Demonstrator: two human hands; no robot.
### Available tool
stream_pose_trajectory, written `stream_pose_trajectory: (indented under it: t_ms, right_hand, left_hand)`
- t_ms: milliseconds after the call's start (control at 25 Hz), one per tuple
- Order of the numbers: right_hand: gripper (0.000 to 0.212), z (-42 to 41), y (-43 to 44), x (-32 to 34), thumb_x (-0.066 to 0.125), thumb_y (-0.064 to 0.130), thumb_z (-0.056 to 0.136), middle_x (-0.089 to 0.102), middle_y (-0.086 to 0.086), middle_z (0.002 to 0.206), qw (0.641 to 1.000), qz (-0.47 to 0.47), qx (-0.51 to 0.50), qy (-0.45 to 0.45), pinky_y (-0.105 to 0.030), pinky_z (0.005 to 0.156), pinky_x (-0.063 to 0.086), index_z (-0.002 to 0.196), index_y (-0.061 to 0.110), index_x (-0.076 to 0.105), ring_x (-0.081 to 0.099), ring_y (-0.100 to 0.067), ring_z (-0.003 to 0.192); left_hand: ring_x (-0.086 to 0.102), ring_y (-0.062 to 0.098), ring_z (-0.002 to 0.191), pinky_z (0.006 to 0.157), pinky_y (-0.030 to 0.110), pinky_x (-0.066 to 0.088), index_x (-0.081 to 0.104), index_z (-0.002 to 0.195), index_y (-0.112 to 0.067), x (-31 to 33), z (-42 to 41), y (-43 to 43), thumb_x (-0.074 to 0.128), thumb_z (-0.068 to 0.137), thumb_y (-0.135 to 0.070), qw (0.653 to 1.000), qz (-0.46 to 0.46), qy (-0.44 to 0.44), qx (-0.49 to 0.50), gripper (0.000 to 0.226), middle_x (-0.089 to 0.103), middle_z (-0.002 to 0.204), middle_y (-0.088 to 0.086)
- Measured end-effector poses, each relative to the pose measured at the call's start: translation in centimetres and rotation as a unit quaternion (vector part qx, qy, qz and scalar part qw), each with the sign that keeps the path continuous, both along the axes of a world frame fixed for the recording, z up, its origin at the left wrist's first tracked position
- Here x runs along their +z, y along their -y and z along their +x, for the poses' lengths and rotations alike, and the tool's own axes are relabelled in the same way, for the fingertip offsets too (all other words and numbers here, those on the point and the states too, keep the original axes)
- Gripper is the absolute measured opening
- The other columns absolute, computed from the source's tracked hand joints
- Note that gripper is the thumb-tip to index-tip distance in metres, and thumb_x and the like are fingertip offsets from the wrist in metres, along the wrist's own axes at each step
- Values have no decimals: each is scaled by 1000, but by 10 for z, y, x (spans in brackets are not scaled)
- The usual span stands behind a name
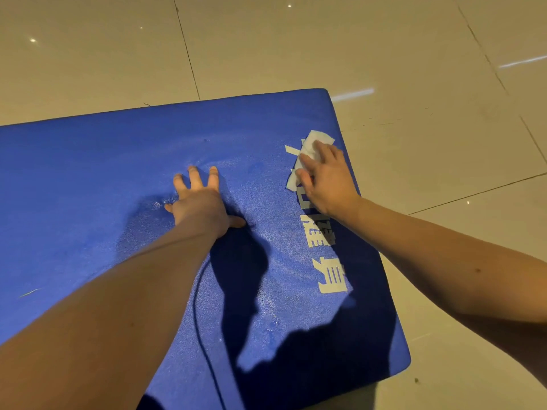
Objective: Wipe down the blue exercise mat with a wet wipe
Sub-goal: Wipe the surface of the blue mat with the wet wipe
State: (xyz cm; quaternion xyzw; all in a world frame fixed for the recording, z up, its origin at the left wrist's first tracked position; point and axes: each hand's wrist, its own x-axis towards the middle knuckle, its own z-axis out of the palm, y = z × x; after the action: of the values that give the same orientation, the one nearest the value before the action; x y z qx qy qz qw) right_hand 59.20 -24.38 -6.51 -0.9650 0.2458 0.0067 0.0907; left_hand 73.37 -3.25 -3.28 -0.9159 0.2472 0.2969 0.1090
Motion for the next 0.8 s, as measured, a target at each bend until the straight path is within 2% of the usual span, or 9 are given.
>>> stream_pose_trajectory:
  t_ms: [80,160,200,400,560,640,720,800]
  right_hand:
    - [54,-2,-6,-7,24,49,105,16,-20,163,995,-10,-23,-92,-54,121,10,154,27,33,9,-46,148]
    - [56,-2,-10,-14,20,50,105,0,-20,165,993,-4,-44,-111,-55,120,-1,158,33,15,-5,-45,150]
    - [56,-1,-11,-15,21,48,106,-1,-21,165,993,-5,-44,-105,-55,120,-3,159,32,13,-7,-44,150]
    - [53,27,2,-17,31,25,106,11,-19,164,996,27,-56,-58,-44,124,3,156,7,22,3,-33,153]
    - [70,55,19,-12,58,13,90,16,-18,162,992,23,-106,-58,-44,124,9,152,4,27,7,-32,152]
    - [61,65,12,-15,52,25,94,17,-18,162,989,13,-132,-60,-51,122,9,150,13,31,7,-38,151]
    - [54,69,-1,-22,36,36,101,8,-15,164,986,22,-159,-54,-60,118,0,153,25,28,-2,-44,150]
    - [54,66,-2,-29,32,36,103,4,-13,165,985,20,-164,-49,-61,118,-2,155,23,23,-6,-44,150]
  left_hand:
    - [-6,38,151,107,62,41,-10,159,-36,0,0,0,77,60,-80,1000,0,2,-2,139,-13,165,1]
    - [-6,37,151,107,62,41,-10,159,-36,1,0,0,76,59,-80,1000,1,2,0,139,-14,165,0]
    - [-6,37,151,106,61,42,-10,158,-37,1,0,0,76,59,-81,1000,2,2,-1,139,-14,165,0]
    - [-5,37,151,104,59,45,-9,159,-36,2,0,-1,74,59,-83,1000,3,8,-7,138,-12,165,0]
    - [-4,37,150,102,59,46,-8,159,-36,1,0,-3,74,58,-84,1000,-4,14,-9,138,-11,165,0]
    - [-5,37,151,103,59,46,-8,159,-36,1,0,-3,74,58,-83,1000,-7,14,-9,138,-12,166,0]
    - [-6,36,151,104,60,45,-8,159,-36,0,0,-4,75,59,-82,1000,-10,14,-6,137,-12,166,0]
    - [-7,36,151,104,60,45,-8,159,-37,-2,1,-4,74,59,-82,1000,-12,15,-5,137,-12,166,-1]
